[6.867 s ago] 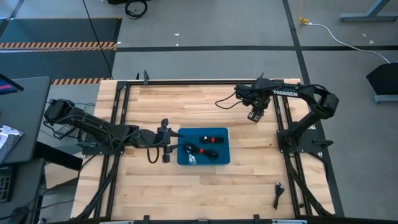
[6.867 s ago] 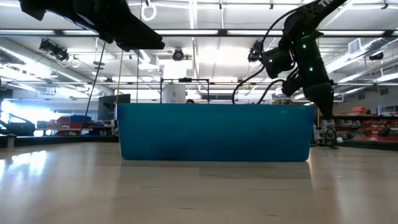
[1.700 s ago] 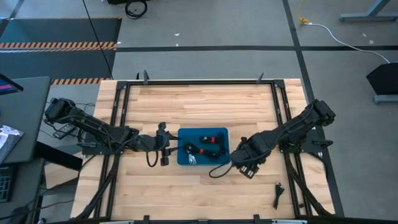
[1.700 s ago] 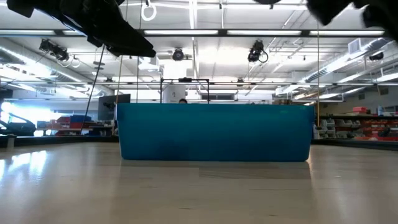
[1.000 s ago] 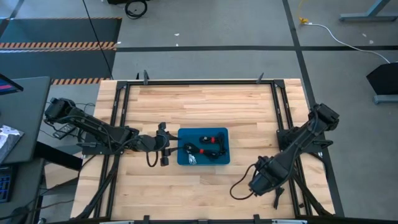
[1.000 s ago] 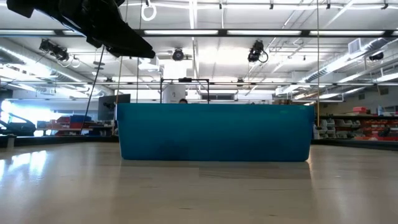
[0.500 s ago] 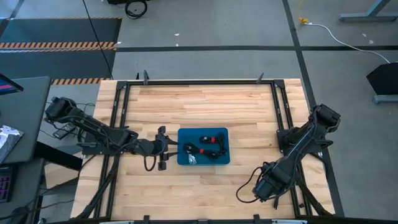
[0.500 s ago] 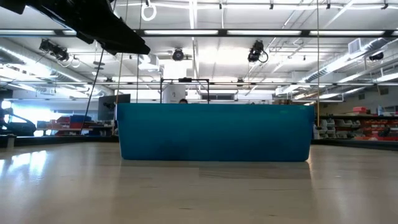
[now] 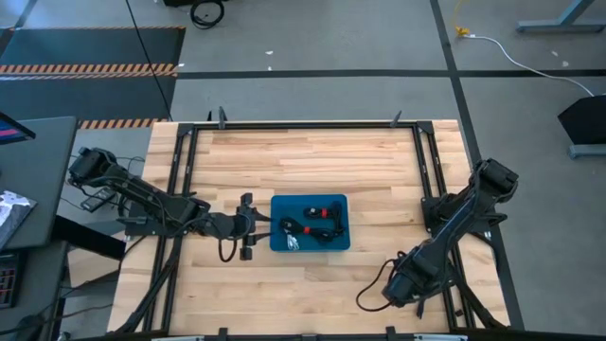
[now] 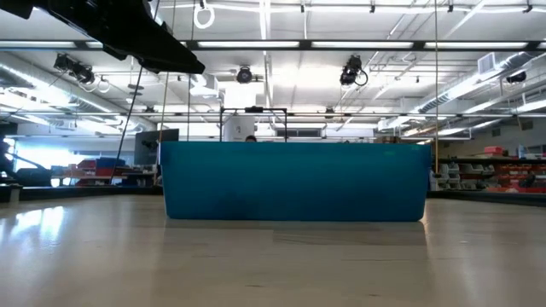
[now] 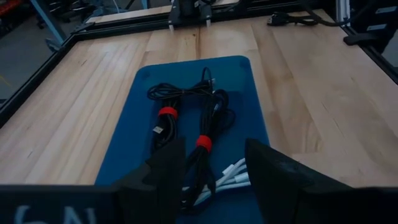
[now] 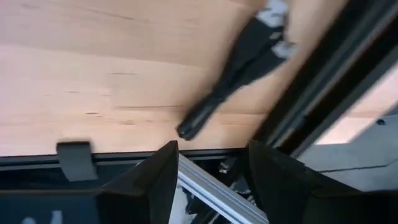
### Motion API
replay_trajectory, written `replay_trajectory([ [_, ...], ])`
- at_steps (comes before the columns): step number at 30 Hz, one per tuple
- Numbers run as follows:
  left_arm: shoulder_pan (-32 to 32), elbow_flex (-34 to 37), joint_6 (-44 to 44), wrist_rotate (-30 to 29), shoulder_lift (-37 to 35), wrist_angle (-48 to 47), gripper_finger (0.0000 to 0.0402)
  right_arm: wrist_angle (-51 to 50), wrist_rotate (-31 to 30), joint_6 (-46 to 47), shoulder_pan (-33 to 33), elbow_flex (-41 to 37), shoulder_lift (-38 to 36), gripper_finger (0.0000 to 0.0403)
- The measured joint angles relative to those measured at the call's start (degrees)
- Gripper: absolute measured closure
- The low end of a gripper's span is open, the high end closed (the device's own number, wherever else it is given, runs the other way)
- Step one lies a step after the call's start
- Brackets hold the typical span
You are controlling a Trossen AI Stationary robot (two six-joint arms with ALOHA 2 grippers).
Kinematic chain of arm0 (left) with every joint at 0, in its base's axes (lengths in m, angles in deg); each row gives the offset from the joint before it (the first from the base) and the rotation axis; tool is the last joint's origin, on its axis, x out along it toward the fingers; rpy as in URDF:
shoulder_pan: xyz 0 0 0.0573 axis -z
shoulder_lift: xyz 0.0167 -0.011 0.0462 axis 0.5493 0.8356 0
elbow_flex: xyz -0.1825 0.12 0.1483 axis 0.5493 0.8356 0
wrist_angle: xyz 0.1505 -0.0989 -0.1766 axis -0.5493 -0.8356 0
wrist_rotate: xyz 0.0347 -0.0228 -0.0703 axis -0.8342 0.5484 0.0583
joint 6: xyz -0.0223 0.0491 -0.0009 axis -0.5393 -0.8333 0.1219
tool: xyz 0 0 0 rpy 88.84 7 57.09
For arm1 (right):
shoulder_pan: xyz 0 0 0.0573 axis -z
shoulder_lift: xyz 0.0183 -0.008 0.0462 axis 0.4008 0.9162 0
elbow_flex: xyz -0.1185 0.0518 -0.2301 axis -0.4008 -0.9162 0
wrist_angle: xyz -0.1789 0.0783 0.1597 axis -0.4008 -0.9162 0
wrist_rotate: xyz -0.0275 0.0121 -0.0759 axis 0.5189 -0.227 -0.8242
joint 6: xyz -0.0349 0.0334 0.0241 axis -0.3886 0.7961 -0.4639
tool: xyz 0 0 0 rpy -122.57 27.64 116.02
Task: Pick and place USB-C Cables
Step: Put the black charger cable into the blue bin
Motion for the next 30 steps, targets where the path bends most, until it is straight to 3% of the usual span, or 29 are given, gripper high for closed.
replay_trajectory([
  [10,0.00,0.00,0.66,0.00,0.00,-0.04,0.0228,6.82,3.19,0.64,-1.07,-5.75,0.00,0.0200],
  [30,2.49,0.00,1.14,-0.01,0.00,-0.04,0.0228,16.53,1.90,2.29,-1.25,-13.31,0.00,0.0200],
])
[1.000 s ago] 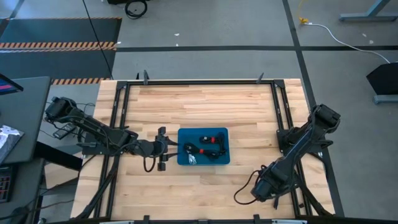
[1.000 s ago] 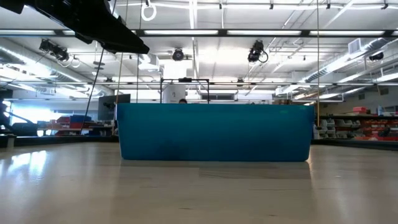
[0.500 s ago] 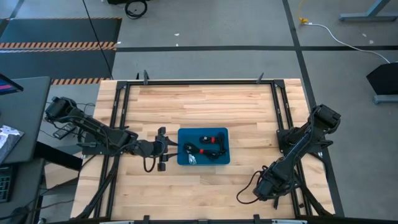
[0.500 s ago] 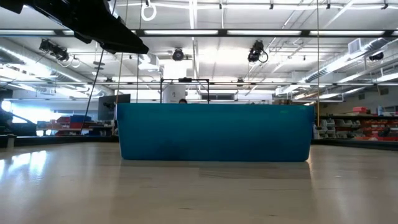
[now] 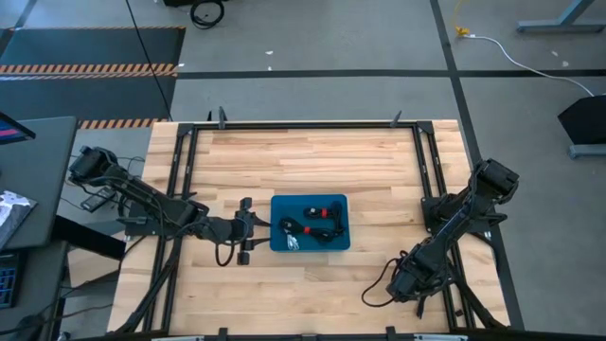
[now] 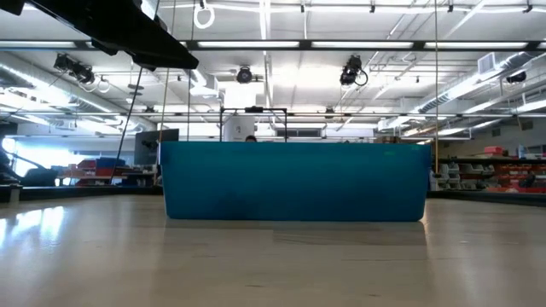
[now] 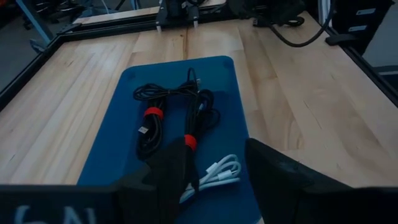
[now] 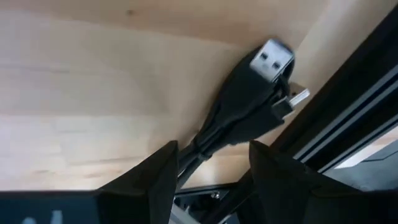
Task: Pick and place USB-C Cables
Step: Put the black charger cable into the blue bin
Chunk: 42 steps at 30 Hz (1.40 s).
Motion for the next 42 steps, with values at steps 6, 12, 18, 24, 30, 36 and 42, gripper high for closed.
replay_trajectory([
  [6,-0.02,0.00,0.00,0.00,0.00,0.02,0.0228,0.60,0.03,0.53,-0.69,-1.42,0.00,0.0200],
  [12,-0.02,0.00,0.02,0.00,0.00,0.08,0.0228,0.72,-2.58,1.25,-1.00,-1.83,-0.02,0.0201],
  [18,-0.02,0.00,0.00,0.00,0.00,0.09,0.0228,0.86,-7.54,-1.69,-1.06,-1.87,-0.08,0.0219],
  [24,-0.04,0.00,0.02,0.00,0.00,0.10,0.0228,1.20,-10.19,-6.26,-0.25,-1.75,-0.13,0.0239],
  [30,-0.04,0.00,0.02,0.01,0.00,0.09,0.0228,0.69,-12.67,-9.36,-0.17,-1.24,-0.15,0.0255],
  [36,-0.04,0.00,0.02,-0.02,0.00,0.54,0.0228,-4.73,-16.04,-13.24,0.19,1.92,0.09,0.0298],
  [42,-0.04,0.00,0.00,-0.02,0.00,0.72,0.0228,-9.41,-19.38,-18.36,1.94,6.36,0.09,0.0360],
])
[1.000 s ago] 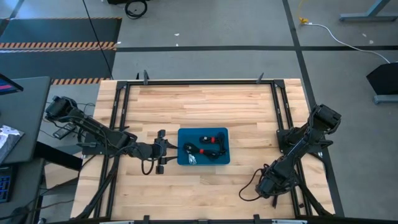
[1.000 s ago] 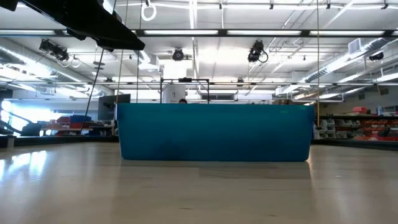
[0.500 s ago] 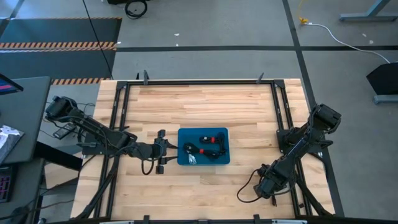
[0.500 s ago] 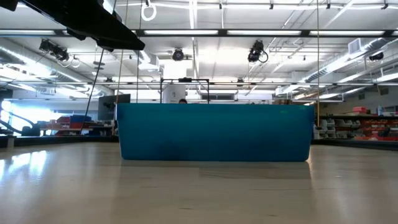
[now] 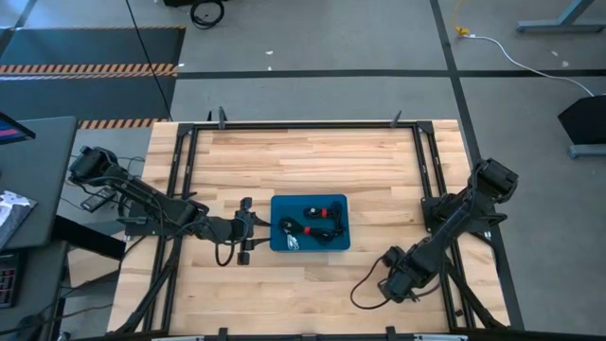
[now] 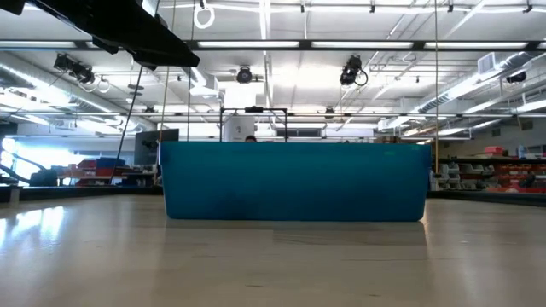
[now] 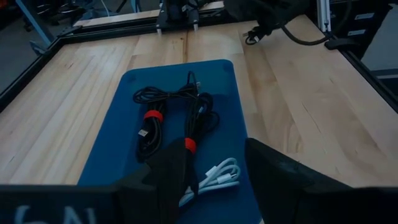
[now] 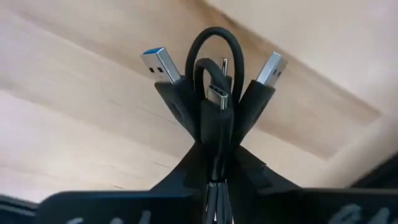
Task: Pick and place USB-C Cables
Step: Put the black charger cable into the blue bin
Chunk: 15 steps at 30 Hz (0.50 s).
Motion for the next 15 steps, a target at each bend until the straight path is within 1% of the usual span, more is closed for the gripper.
replay_trajectory([
  [3,0.00,0.00,0.00,0.01,0.00,0.00,0.0228,-2.61,-1.59,-3.23,1.36,2.05,0.00,0.0364],
  [7,0.00,0.00,0.00,0.00,0.00,0.00,0.0228,-5.93,-5.35,-8.44,3.89,5.48,-0.02,0.0364],
  [10,0.00,0.00,-0.01,0.02,0.00,0.00,0.0228,-9.55,-10.12,-13.75,6.28,8.88,-0.02,0.0364],
  [15,0.00,0.00,0.00,0.01,0.00,0.00,0.0228,-12.82,-17.91,-23.17,10.84,15.01,-0.02,0.0364],
])
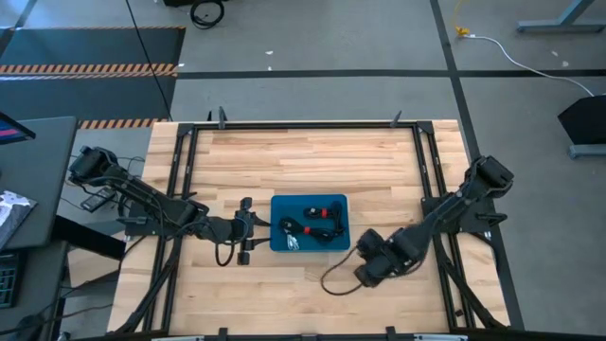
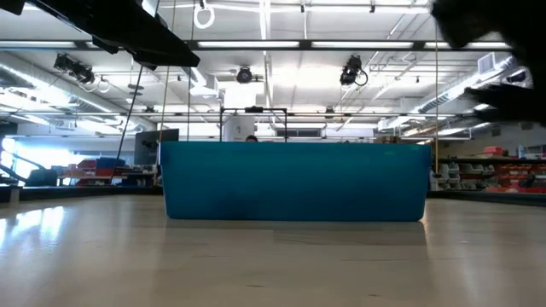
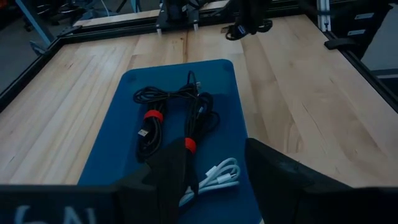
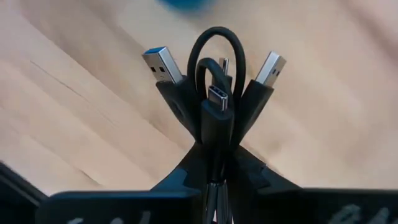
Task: Pick and place USB-C Cables
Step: Put the black charger cable into the blue bin
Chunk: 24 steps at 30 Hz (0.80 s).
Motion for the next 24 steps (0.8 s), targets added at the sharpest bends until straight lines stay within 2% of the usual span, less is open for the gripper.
replay_trajectory([
  [7,0.00,0.00,0.00,0.00,0.00,0.00,0.0228,1.83,-5.75,-14.94,8.41,4.53,-0.02,0.0364],
  [17,0.00,0.00,-0.02,0.00,0.00,-0.07,0.0228,11.01,-5.85,-33.46,20.21,4.71,-0.02,0.0364],
  [24,0.00,0.00,-0.02,-0.01,0.00,-0.31,0.0228,17.62,-4.63,-41.08,25.77,4.71,-0.02,0.0364],
])
